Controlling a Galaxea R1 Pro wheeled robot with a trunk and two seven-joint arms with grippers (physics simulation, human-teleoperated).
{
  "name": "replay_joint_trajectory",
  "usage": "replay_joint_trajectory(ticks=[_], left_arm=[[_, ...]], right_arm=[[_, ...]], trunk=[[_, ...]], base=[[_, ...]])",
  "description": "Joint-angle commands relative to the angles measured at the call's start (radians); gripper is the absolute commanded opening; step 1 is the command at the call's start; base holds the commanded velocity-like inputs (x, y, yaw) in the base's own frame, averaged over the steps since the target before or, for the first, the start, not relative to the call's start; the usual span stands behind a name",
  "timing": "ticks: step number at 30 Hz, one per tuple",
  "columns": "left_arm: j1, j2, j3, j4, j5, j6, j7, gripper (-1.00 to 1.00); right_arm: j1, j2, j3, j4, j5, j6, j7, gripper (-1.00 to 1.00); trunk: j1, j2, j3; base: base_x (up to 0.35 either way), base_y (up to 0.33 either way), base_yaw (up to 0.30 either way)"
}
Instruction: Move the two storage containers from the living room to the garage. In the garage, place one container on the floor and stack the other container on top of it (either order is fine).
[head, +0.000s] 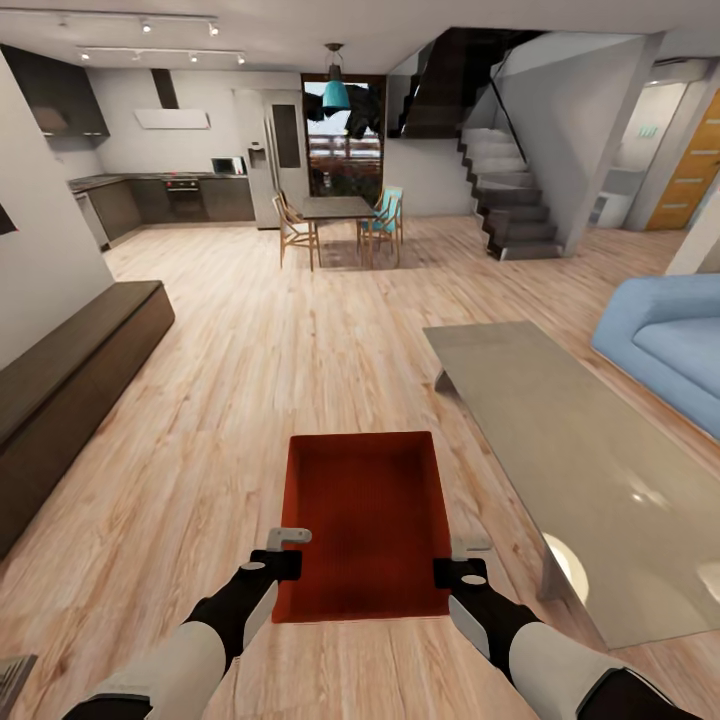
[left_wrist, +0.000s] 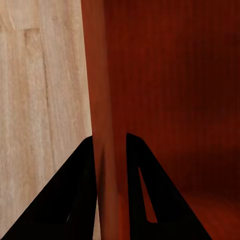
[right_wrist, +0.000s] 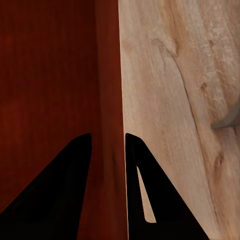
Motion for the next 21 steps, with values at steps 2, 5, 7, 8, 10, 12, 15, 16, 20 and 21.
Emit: replay_joint_trajectory(ticks=[2,5,7,8,10,12,15,16,20,21], left_arm=[[0.0,0.0,-0.013,-0.004,-0.011,0.006,0.009,-1.0],[0.0,0.0,-0.013,-0.004,-0.011,0.006,0.009,-1.0],[0.0,0.0,-0.013,-0.004,-0.011,0.006,0.009,-1.0],[0.0,0.0,-0.013,-0.004,-0.011,0.006,0.009,-1.0],[0.0,0.0,-0.013,-0.004,-0.011,0.006,0.009,-1.0],[0.0,0.0,-0.013,-0.004,-0.011,0.007,0.009,-1.0],[0.0,0.0,-0.013,-0.004,-0.011,0.007,0.009,-1.0],[0.0,0.0,-0.013,-0.004,-0.01,0.007,0.009,-1.0],[0.0,0.0,-0.012,-0.004,-0.011,0.007,0.01,-1.0],[0.0,0.0,-0.012,-0.004,-0.011,0.007,0.01,-1.0]], right_arm=[[-0.001,-0.001,0.01,0.003,-0.014,-0.002,-0.017,-1.0],[-0.001,-0.001,0.01,0.003,-0.014,-0.003,-0.017,-1.0],[-0.001,-0.001,0.009,0.003,-0.014,-0.005,-0.016,-1.0],[-0.001,-0.001,0.009,0.003,-0.014,-0.005,-0.016,-1.0],[-0.001,-0.001,0.009,0.003,-0.014,-0.005,-0.016,-1.0],[-0.001,-0.001,0.008,0.003,-0.014,-0.006,-0.016,-1.0],[-0.001,-0.001,0.008,0.003,-0.014,-0.007,-0.017,-1.0],[-0.001,-0.001,0.008,0.003,-0.014,-0.007,-0.017,-1.0],[-0.001,-0.001,0.008,0.003,-0.014,-0.007,-0.017,-1.0],[-0.001,-0.001,0.008,0.003,-0.014,-0.007,-0.017,-1.0]], trunk=[[0.001,-0.001,-0.001],[0.001,-0.001,-0.001],[0.001,-0.001,-0.001],[0.001,-0.001,-0.001],[0.001,-0.001,-0.001],[0.001,-0.001,-0.001],[0.001,-0.001,-0.001],[0.001,-0.001,-0.001],[0.001,-0.001,-0.001],[0.001,-0.001,-0.001]], base=[[0.323,0.0,0.0],[0.323,0.0,0.0],[0.323,0.0,0.0],[0.323,0.0,0.0],[0.323,0.0,0.0],[0.323,0.0,0.0],[0.323,0.0,0.0],[0.323,0.0,0.0],[0.323,0.0,0.0],[0.323,0.0,0.0]])
